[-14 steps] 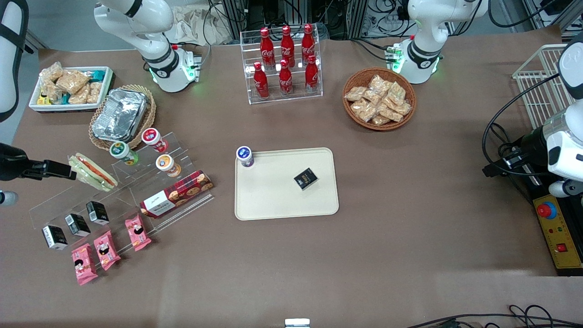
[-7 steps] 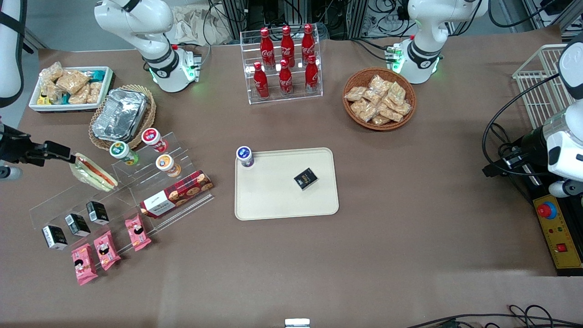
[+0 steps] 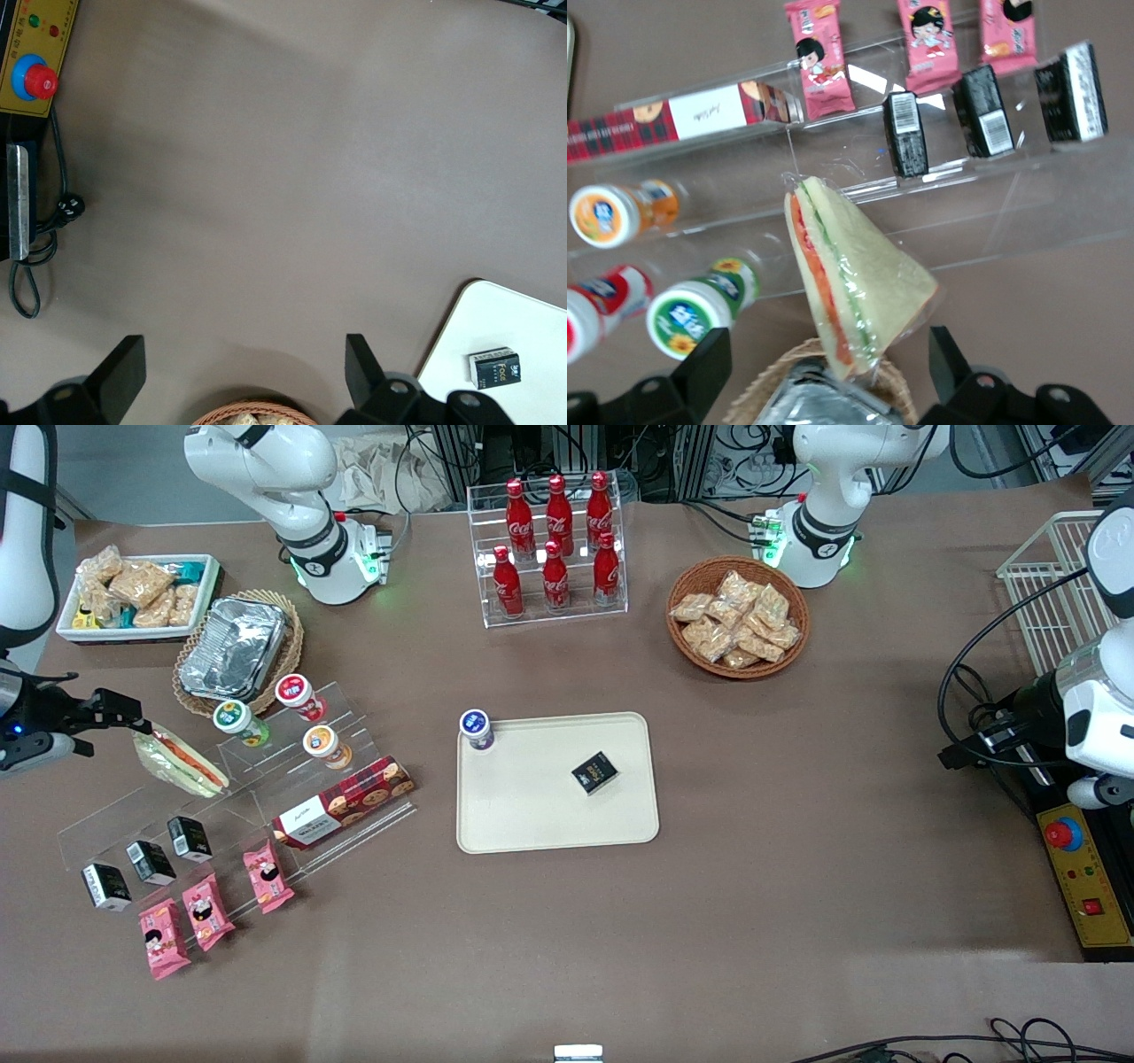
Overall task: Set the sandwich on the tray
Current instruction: 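Close the right gripper on the sandwich's corner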
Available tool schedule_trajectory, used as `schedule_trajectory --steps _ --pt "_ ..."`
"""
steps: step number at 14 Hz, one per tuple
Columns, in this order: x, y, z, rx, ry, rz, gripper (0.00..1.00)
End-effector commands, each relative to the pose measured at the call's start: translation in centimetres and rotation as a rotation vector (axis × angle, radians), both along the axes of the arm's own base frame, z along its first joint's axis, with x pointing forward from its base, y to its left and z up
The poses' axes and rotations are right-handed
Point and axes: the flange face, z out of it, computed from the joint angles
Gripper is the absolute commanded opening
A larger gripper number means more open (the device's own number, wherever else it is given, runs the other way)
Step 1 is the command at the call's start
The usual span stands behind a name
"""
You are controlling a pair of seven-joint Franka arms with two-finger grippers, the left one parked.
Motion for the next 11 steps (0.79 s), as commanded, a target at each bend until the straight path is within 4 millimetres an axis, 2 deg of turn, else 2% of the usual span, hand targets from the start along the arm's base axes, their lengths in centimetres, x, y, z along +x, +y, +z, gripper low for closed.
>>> schedule_trajectory --steps 1,4,11 --pt "-1.0 -0.8 -1.9 -0.034 -0.031 0.163 0.99" --pt "-1.3 -0.7 -4.2 -0.057 -0.047 0.325 0.99" --pt "-2.5 0.3 -8.7 -0.043 -0.038 0.474 0.99"
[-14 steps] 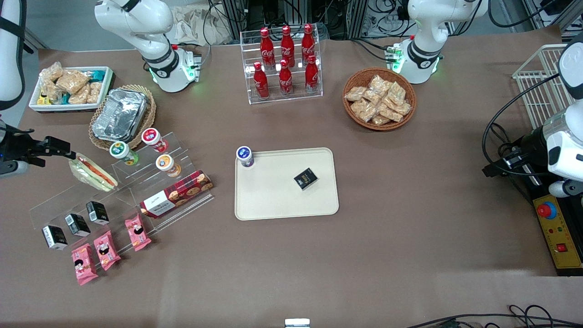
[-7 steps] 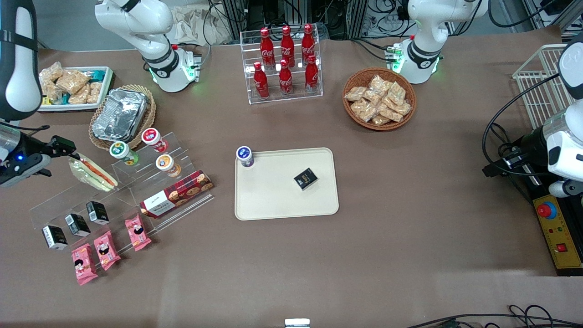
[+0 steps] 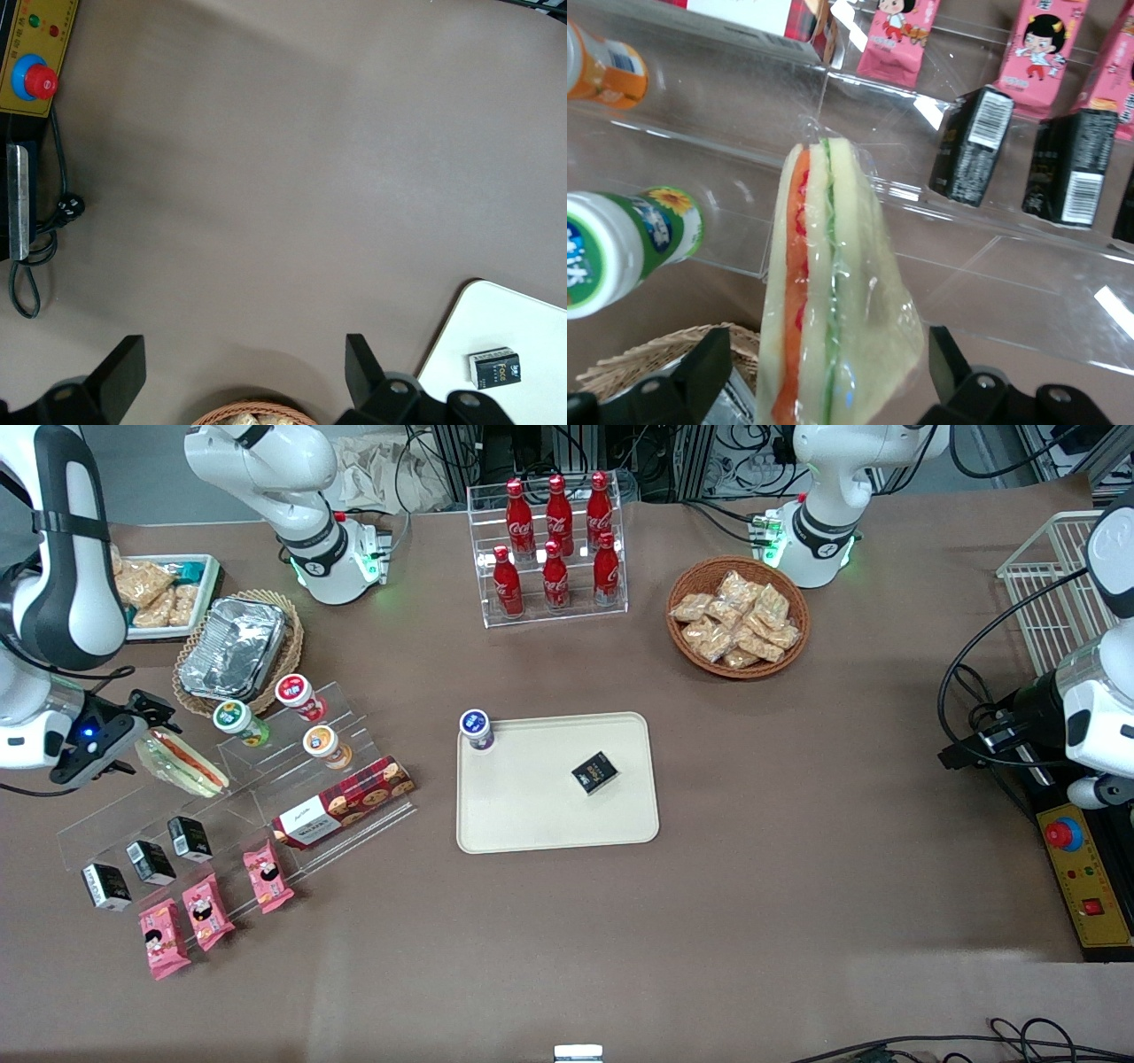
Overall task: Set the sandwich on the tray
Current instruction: 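Close the right gripper on the sandwich's corner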
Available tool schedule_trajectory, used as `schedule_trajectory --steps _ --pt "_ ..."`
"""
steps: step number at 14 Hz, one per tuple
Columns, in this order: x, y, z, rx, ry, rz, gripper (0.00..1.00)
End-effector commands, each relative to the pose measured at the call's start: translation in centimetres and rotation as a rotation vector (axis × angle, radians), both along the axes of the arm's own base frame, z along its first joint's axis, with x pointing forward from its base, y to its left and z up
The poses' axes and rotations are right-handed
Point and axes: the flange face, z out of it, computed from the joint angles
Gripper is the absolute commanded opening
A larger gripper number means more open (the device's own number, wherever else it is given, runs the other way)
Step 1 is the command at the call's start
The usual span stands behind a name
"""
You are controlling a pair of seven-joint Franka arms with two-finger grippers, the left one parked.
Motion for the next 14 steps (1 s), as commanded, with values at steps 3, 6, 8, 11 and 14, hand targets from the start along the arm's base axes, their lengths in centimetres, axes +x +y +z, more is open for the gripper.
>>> schedule_trajectory --steps 3,6,8,11,14 --pt "-0.7 0.0 -1.6 -0.012 0.002 0.078 0.98" --pt "-0.2 0.0 -1.9 -0.013 0.004 0.081 0.96" --pt "0.4 -0.2 -1.8 -0.017 0.0 0.083 0.95" --pt "2.2 -0.6 -0.9 -0.029 -0.016 0.094 0.86" --pt "3.9 -1.1 -0.2 -0.04 -0.033 0.126 0.81"
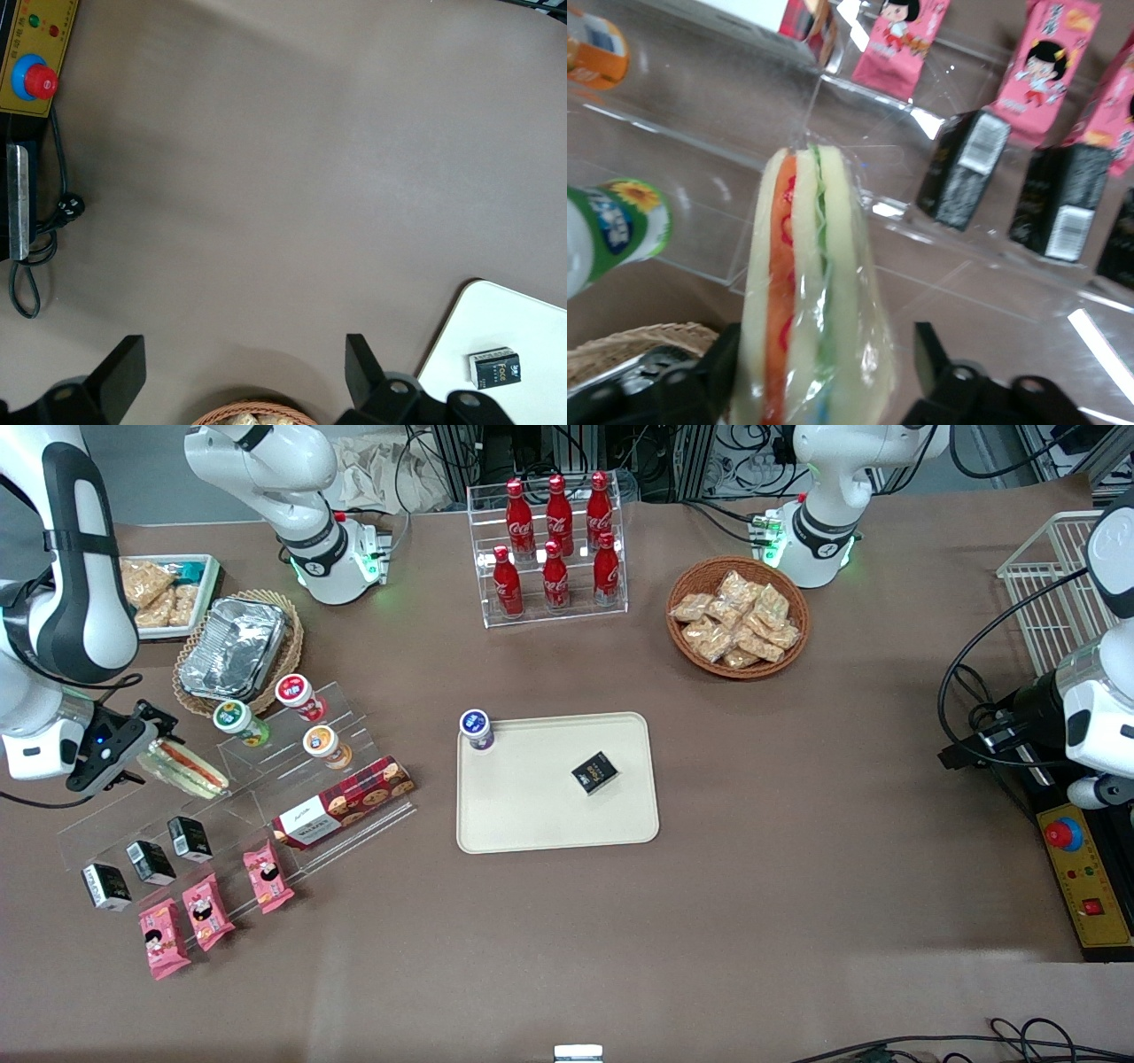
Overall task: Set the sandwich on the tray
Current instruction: 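Lift the sandwich up off the table with the right gripper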
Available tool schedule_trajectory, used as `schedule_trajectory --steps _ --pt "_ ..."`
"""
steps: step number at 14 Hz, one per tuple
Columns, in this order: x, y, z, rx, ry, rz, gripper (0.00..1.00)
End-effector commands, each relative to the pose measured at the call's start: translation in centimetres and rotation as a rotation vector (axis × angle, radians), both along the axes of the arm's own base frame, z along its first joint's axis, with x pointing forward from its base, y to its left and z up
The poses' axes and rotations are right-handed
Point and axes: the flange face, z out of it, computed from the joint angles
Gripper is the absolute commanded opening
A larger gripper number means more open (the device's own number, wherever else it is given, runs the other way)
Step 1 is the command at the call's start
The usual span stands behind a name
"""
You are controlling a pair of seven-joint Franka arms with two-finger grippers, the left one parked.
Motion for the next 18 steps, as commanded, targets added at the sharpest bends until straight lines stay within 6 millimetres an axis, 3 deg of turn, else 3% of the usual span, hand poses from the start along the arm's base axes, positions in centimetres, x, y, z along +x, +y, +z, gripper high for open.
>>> schedule_trajectory --steps 1,4,6,10,11,16,18 --pt "2.1 -0.6 0.4 -0.023 -0.001 0.032 0.79" --pt "2.3 -0.7 0.5 -0.021 0.005 0.031 0.69" --pt "2.2 -0.8 0.5 -0.016 0.005 0.033 0.46" --pt "2.0 -1.1 1.0 -0.012 0.007 0.051 0.22" --pt "2.3 -1.2 1.7 -0.011 0.01 0.053 0.15" --pt "5.7 -0.7 9.0 -0.017 -0.003 0.076 0.15" --pt "7.4 1.8 12.1 -0.006 0.008 0.12 0.15"
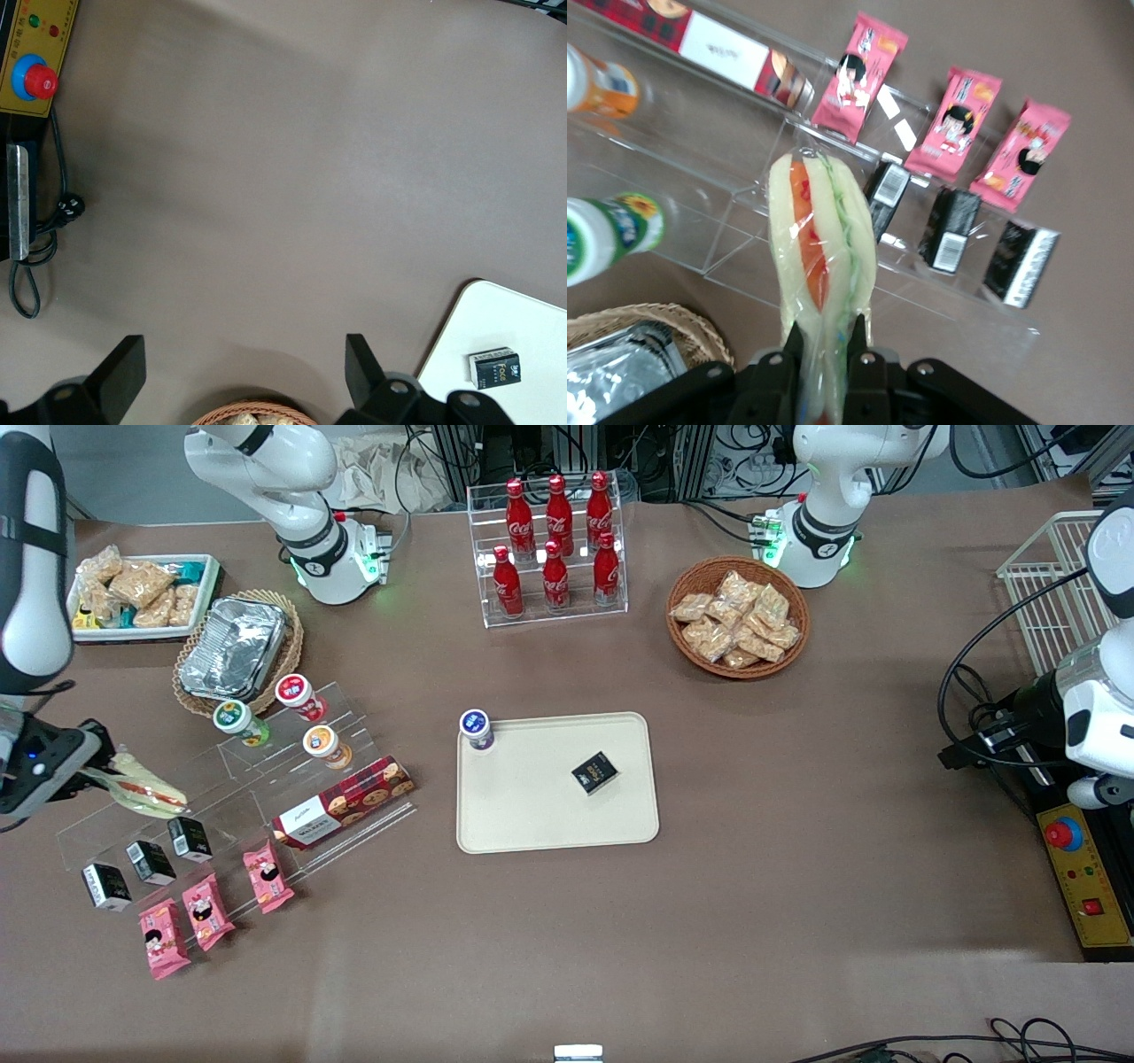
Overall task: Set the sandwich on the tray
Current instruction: 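Carry the sandwich over the cream tray beside the black box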
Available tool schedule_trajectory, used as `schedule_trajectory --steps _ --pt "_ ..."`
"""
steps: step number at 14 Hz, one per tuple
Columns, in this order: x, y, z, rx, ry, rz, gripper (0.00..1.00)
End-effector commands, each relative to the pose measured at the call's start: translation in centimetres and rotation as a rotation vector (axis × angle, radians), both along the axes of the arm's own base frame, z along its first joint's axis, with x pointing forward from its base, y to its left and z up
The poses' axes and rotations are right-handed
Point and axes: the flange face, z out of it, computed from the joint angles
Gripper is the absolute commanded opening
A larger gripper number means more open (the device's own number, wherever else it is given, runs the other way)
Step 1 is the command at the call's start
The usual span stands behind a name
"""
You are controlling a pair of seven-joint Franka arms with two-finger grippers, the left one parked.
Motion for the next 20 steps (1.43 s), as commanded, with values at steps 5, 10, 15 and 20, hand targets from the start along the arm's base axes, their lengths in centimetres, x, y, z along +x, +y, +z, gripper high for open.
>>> schedule_trajectory --steps 5,10,15,20 --pt "4.0 16.8 6.1 0.035 -0.002 0.285 0.15" --pt "3.3 35.7 3.8 0.036 -0.044 0.527 0.15" --pt "2.4 47.2 -3.6 0.046 -0.062 0.434 0.15" --pt "0.7 54.3 -10.5 0.009 -0.081 0.403 0.16"
